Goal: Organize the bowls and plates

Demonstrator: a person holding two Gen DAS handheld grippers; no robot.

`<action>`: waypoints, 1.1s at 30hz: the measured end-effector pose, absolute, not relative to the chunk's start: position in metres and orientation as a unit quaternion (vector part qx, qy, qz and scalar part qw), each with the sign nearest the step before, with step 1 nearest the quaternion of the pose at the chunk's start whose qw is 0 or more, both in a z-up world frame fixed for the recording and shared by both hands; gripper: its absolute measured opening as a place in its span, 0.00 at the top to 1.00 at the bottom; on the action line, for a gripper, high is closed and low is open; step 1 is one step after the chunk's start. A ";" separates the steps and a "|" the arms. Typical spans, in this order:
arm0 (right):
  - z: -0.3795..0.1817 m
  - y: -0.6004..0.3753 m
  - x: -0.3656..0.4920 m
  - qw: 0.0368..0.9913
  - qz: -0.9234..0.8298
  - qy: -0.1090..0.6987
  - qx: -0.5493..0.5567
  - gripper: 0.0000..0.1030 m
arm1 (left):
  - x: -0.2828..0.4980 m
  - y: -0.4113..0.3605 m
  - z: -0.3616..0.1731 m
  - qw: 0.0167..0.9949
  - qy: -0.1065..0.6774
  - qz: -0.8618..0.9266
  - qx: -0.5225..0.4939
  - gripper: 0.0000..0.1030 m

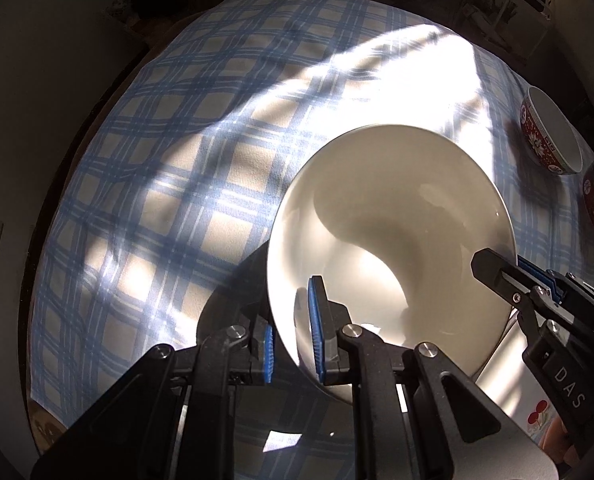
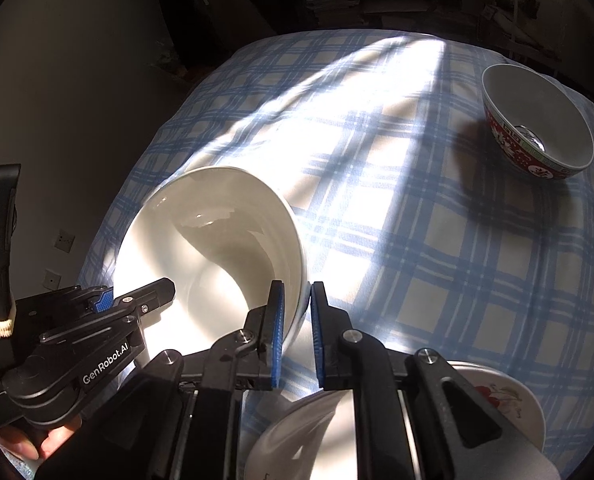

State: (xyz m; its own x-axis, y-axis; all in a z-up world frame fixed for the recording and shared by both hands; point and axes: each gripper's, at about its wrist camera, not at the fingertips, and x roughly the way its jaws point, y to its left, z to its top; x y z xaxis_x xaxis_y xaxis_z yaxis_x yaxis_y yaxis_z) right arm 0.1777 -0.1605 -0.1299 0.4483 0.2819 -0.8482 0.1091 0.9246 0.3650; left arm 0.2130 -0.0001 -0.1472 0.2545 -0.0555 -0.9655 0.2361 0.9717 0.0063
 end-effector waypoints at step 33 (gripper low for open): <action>-0.068 -0.201 0.165 0.861 -0.011 0.490 0.138 0.69 | 0.205 -0.021 -0.085 0.829 0.539 -0.103 0.105 0.79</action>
